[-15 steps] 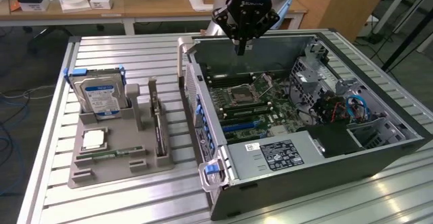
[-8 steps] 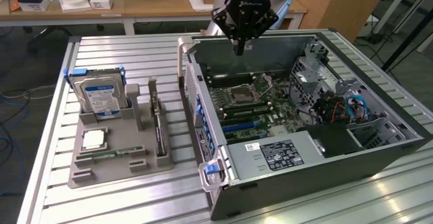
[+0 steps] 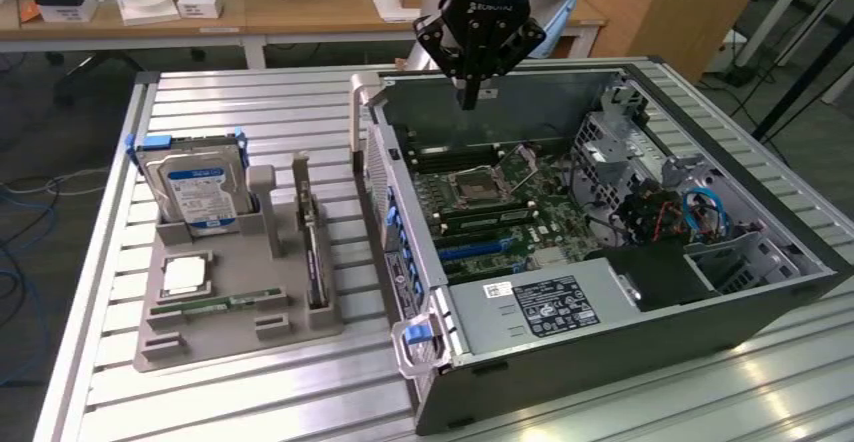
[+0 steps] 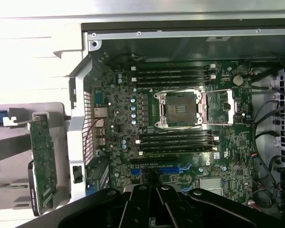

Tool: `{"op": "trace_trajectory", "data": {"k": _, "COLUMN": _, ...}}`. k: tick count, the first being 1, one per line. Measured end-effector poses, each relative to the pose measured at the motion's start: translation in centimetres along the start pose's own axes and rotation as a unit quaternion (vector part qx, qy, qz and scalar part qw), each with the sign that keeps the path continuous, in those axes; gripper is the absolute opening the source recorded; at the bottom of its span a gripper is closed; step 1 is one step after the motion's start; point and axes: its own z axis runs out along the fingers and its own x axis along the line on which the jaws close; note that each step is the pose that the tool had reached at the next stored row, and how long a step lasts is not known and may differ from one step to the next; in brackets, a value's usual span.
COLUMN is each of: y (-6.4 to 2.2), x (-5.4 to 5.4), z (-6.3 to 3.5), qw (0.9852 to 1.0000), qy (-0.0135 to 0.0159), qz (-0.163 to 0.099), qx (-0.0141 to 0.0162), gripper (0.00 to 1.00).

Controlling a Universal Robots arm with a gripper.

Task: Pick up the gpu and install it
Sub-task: 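Reach for the gpu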

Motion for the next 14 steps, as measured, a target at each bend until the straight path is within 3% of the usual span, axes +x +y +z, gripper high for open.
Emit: {"op": "trace_trajectory", "data": {"k": 14, "y": -0.08, "x": 0.97, "z": -0.02, "qw": 1.0000, "qy": 0.0000, "qz": 0.000, "qx": 0.0000, "gripper": 0.11}}
